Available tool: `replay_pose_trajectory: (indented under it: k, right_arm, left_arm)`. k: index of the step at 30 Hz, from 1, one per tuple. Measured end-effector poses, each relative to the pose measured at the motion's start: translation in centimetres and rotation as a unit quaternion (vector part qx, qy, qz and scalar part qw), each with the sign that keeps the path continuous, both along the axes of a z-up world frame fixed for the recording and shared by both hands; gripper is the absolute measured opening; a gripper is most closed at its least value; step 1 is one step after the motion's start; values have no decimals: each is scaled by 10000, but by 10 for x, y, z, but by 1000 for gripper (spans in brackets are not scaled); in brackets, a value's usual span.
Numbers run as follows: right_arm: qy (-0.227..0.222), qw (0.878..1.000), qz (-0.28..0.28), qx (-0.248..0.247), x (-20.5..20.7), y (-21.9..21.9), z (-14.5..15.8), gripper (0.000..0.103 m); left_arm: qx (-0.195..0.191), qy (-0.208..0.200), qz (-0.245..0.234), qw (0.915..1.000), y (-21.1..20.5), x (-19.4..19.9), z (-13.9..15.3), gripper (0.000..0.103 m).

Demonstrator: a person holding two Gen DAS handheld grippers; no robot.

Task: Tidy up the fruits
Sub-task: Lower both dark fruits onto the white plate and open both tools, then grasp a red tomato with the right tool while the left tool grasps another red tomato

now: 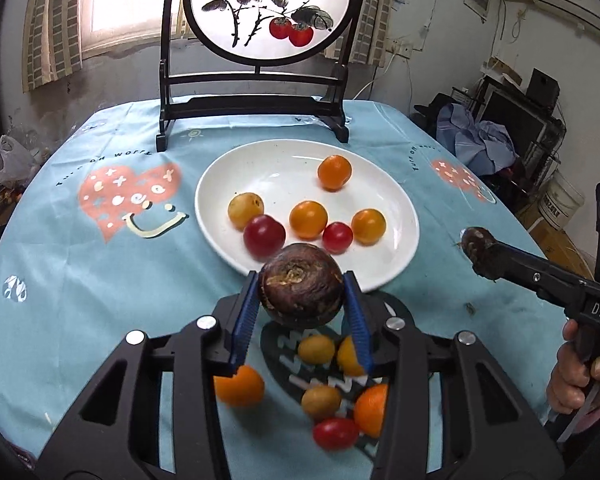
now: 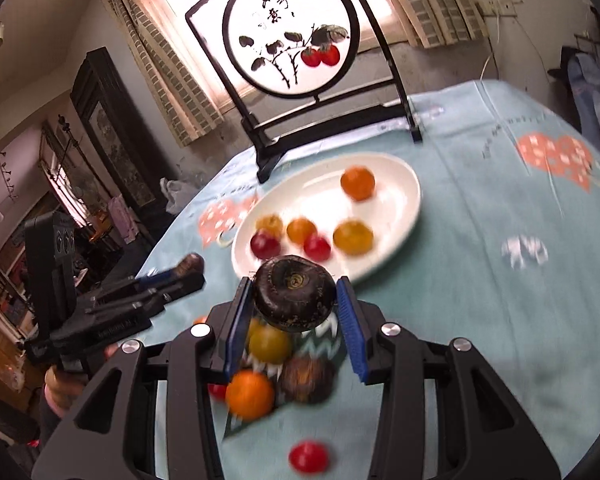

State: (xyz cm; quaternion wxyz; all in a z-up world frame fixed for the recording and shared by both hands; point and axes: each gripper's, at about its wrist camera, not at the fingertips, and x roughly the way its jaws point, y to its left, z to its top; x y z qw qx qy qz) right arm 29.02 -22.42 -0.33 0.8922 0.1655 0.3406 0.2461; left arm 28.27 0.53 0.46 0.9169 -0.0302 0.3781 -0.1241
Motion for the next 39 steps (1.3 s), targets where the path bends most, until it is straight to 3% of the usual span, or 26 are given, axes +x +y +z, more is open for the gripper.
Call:
replay_pose_trajectory:
  k: [10,19,21,24,27,31,34,36,39]
  right_arm:
    - [97,9972,-180,-721,89,38,-28,43]
    - [192,9961,-34,-862,112,51,-40,43]
    - [192,9959,-5,-879,110,53,-38,46]
    - [181,9951,-5,-971,105,54,-32,46]
    - [70,9953,-15,-969,92,52,-23,46]
    - [14,9961,-15,-879,69,45,-13,46]
    - [-17,9967,-11,-812,46,38,-11,48]
    - [-17,9972,2,-750,25,30,-13,55]
    - [-19,9969,-2,-783,-6,19,-23,56]
  left_arm:
    - [462,372,-111,9982,-38,59,-34,42]
    - [581,532,-243,9966,-45,70,-51,43]
    - [622,582,-238,9961,-47,70,-53,44]
    - [617,477,-187,9968,-46,63,-47,58]
    - [599,160,-120,9980,-44,49,-29,79]
    - [537,-119,9,9985,-36,25,-11,92]
    - [354,-192,133,9991,-22,5,-7,96]
    - [309,-226,278,9989,-11,-9,-10,97]
    - [236,-79,548,9982,9,-29,-21,97]
